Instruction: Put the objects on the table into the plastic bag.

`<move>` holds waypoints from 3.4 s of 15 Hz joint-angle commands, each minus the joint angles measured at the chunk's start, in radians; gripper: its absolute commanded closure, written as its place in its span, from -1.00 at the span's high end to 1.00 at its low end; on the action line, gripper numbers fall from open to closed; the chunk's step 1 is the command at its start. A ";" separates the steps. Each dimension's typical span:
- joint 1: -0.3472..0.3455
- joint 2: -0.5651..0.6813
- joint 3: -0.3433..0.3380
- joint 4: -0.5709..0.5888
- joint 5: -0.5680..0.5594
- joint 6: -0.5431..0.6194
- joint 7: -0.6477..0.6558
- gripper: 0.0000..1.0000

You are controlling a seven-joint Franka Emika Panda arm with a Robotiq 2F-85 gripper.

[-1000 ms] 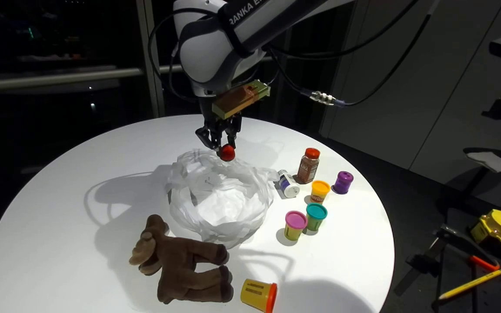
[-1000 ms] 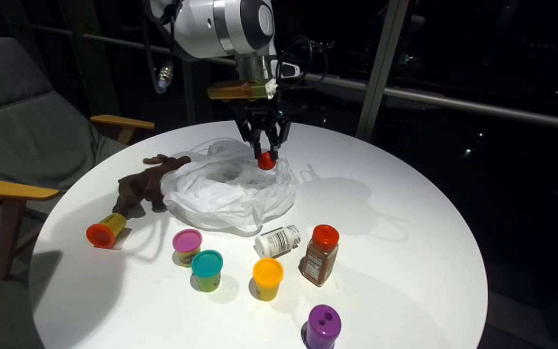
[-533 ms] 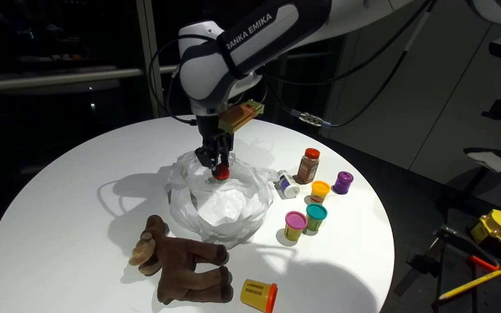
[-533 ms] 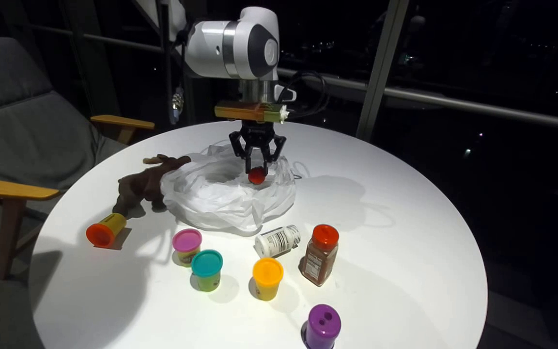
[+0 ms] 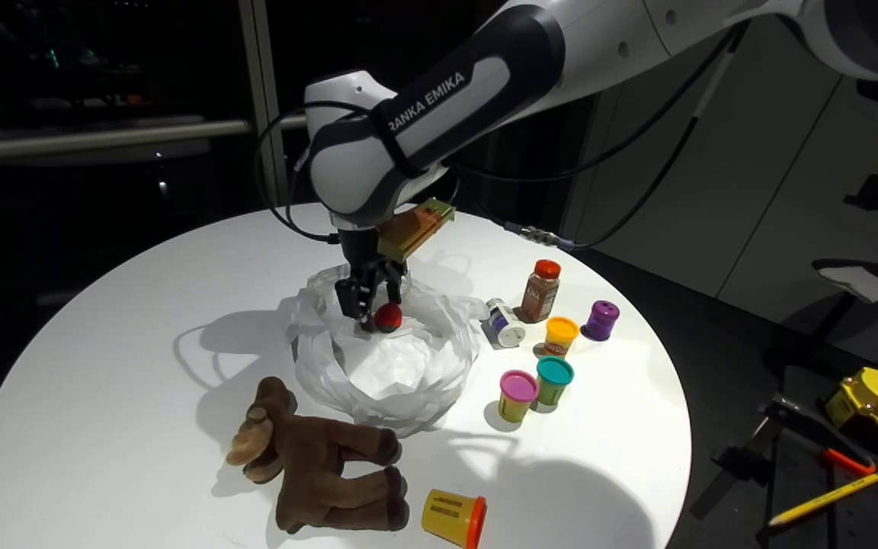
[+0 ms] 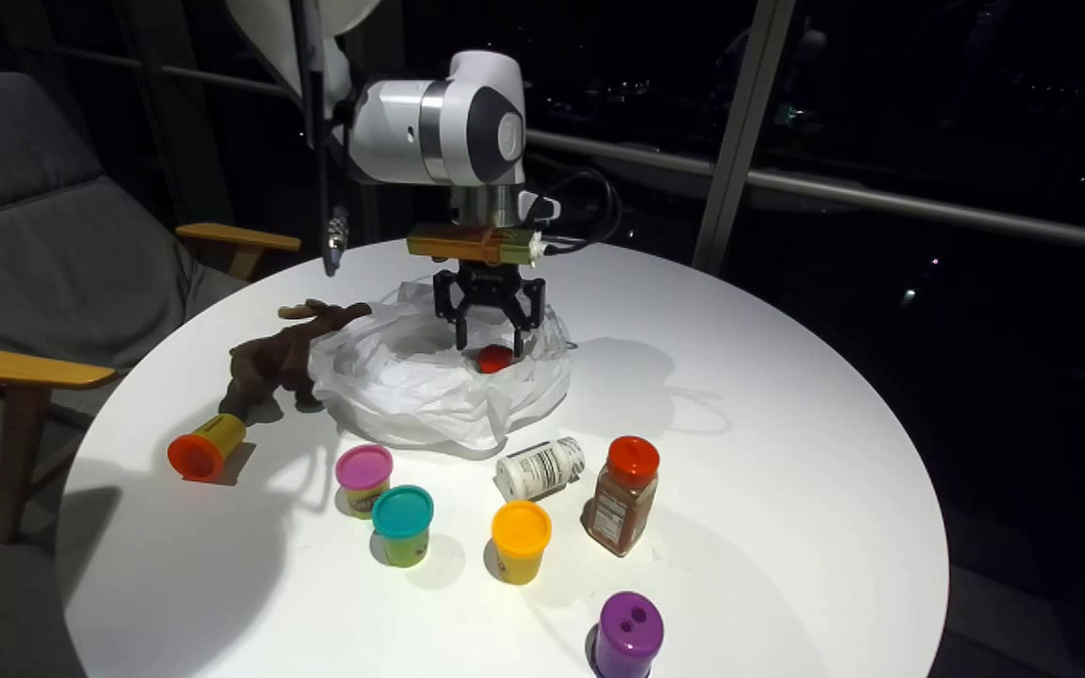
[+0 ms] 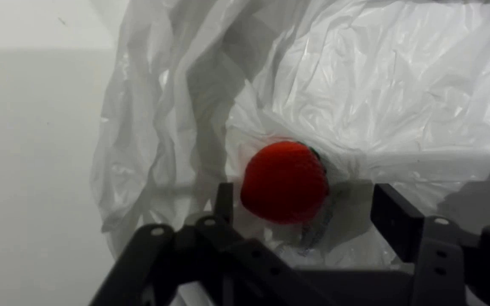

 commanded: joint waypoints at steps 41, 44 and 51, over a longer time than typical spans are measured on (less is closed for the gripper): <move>-0.083 -0.824 -0.307 -1.135 -0.200 0.427 0.671 1.00; -0.090 -0.808 -0.280 -1.098 -0.223 0.384 0.628 1.00; -0.141 -0.700 -0.191 -1.027 -0.099 0.433 0.421 1.00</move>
